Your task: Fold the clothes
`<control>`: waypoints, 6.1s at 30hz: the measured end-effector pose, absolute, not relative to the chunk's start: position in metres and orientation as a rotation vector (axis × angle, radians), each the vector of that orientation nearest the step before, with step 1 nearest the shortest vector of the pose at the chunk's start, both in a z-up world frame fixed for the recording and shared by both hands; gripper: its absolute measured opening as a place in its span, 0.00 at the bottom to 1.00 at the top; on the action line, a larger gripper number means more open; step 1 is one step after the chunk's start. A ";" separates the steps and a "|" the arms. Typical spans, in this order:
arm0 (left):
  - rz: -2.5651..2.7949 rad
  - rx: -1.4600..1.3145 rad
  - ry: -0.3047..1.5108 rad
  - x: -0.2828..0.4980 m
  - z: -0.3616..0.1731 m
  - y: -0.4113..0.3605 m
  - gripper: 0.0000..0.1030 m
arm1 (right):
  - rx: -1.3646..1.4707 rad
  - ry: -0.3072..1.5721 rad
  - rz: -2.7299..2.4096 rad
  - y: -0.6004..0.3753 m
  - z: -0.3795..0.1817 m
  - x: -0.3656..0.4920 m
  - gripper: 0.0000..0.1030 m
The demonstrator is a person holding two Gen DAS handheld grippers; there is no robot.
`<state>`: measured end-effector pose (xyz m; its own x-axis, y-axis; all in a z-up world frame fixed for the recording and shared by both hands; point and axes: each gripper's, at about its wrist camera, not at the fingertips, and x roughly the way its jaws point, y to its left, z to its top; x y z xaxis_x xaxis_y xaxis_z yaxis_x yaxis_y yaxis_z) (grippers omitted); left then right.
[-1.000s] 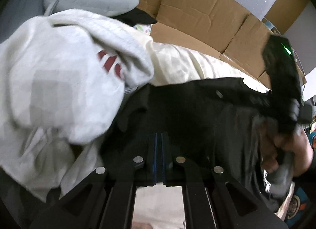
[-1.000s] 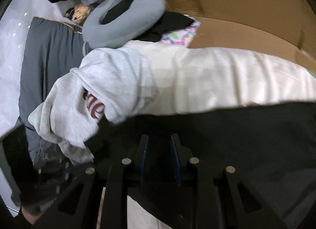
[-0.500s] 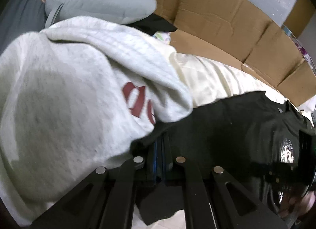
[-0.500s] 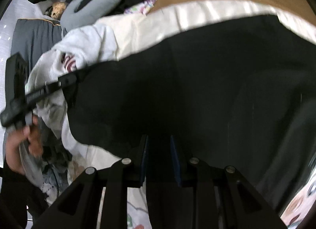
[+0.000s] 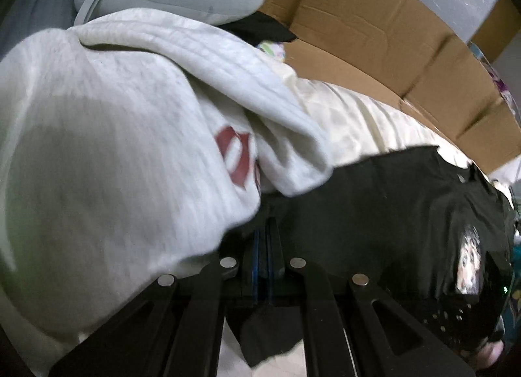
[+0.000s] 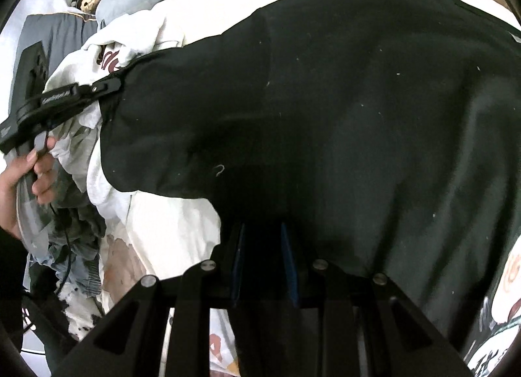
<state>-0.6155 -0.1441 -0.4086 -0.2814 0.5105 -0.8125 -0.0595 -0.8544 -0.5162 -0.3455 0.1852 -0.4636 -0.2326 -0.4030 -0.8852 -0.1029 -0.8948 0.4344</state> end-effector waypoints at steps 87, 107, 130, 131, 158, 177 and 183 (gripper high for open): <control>2.242 -1.631 -0.698 -0.390 -0.047 -0.192 0.67 | 1.671 -0.620 -2.680 0.425 0.085 -0.134 0.62; 2.222 -1.578 -0.750 -0.330 -0.078 -0.187 0.67 | 1.790 -0.687 -2.813 0.514 0.103 0.034 0.64; 2.049 -1.530 -0.629 -0.295 -0.160 -0.102 0.67 | 2.007 -0.776 -2.705 0.506 -0.112 0.122 0.64; 2.036 -1.537 -0.619 -0.296 -0.165 -0.096 0.67 | 2.010 -0.785 -2.706 0.506 -0.119 0.123 0.64; 1.459 -1.713 -0.559 -0.262 -0.342 0.086 0.67 | 2.234 -0.996 -2.512 0.497 -0.325 0.098 0.60; 1.237 -1.794 -0.668 -0.243 -0.382 0.147 0.05 | 2.273 -1.043 -2.498 0.495 -0.377 0.050 0.60; 1.292 -1.768 -0.697 -0.246 -0.373 0.126 0.04 | 2.309 -1.150 -2.474 0.503 -0.386 0.063 0.12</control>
<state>-0.2455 0.1263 -0.3727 0.3205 0.8084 -0.4938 -0.0318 -0.5118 -0.8585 0.0627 0.5027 -0.3864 -0.1117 -0.1066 -0.9880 -0.6868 -0.7103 0.1543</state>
